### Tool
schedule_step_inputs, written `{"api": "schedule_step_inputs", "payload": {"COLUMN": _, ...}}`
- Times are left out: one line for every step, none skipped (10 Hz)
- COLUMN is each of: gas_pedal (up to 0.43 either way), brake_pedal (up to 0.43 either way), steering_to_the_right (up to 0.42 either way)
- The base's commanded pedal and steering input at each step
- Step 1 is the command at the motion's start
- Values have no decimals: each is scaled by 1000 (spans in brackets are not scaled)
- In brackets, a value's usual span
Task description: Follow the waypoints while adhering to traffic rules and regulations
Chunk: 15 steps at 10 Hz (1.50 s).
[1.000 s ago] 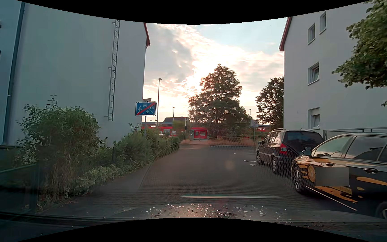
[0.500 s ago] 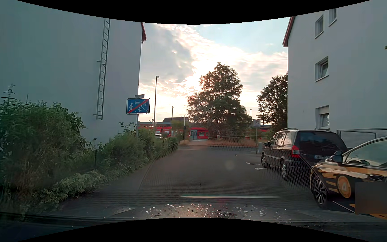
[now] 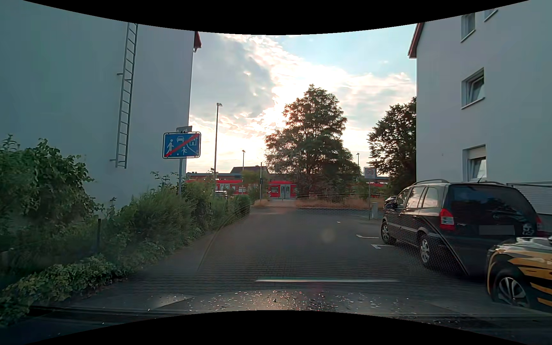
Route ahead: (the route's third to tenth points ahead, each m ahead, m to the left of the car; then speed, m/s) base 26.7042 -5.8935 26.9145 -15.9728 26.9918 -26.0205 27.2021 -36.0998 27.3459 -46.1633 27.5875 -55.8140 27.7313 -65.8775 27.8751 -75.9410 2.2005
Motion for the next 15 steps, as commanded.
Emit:
{"api": "schedule_step_inputs", "payload": {"gas_pedal": 39, "brake_pedal": 0, "steering_to_the_right": 10}}
{"api": "schedule_step_inputs", "payload": {"gas_pedal": 39, "brake_pedal": 0, "steering_to_the_right": 10}}
{"api": "schedule_step_inputs", "payload": {"gas_pedal": 39, "brake_pedal": 0, "steering_to_the_right": 10}}
{"api": "schedule_step_inputs", "payload": {"gas_pedal": 39, "brake_pedal": 0, "steering_to_the_right": 10}}
{"api": "schedule_step_inputs", "payload": {"gas_pedal": 39, "brake_pedal": 0, "steering_to_the_right": 11}}
{"api": "schedule_step_inputs", "payload": {"gas_pedal": 39, "brake_pedal": 0, "steering_to_the_right": 11}}
{"api": "schedule_step_inputs", "payload": {"gas_pedal": 39, "brake_pedal": 0, "steering_to_the_right": 13}}
{"api": "schedule_step_inputs", "payload": {"gas_pedal": 39, "brake_pedal": 0, "steering_to_the_right": 14}}
{"api": "schedule_step_inputs", "payload": {"gas_pedal": 39, "brake_pedal": 0, "steering_to_the_right": 15}}
{"api": "schedule_step_inputs", "payload": {"gas_pedal": 39, "brake_pedal": 0, "steering_to_the_right": 15}}
{"api": "schedule_step_inputs", "payload": {"gas_pedal": 39, "brake_pedal": 0, "steering_to_the_right": 15}}
{"api": "schedule_step_inputs", "payload": {"gas_pedal": 39, "brake_pedal": 0, "steering_to_the_right": 16}}
{"api": "schedule_step_inputs", "payload": {"gas_pedal": 39, "brake_pedal": 0, "steering_to_the_right": 18}}
{"api": "schedule_step_inputs", "payload": {"gas_pedal": 39, "brake_pedal": 0, "steering_to_the_right": 19}}
{"api": "schedule_step_inputs", "payload": {"gas_pedal": 39, "brake_pedal": 0, "steering_to_the_right": 20}}
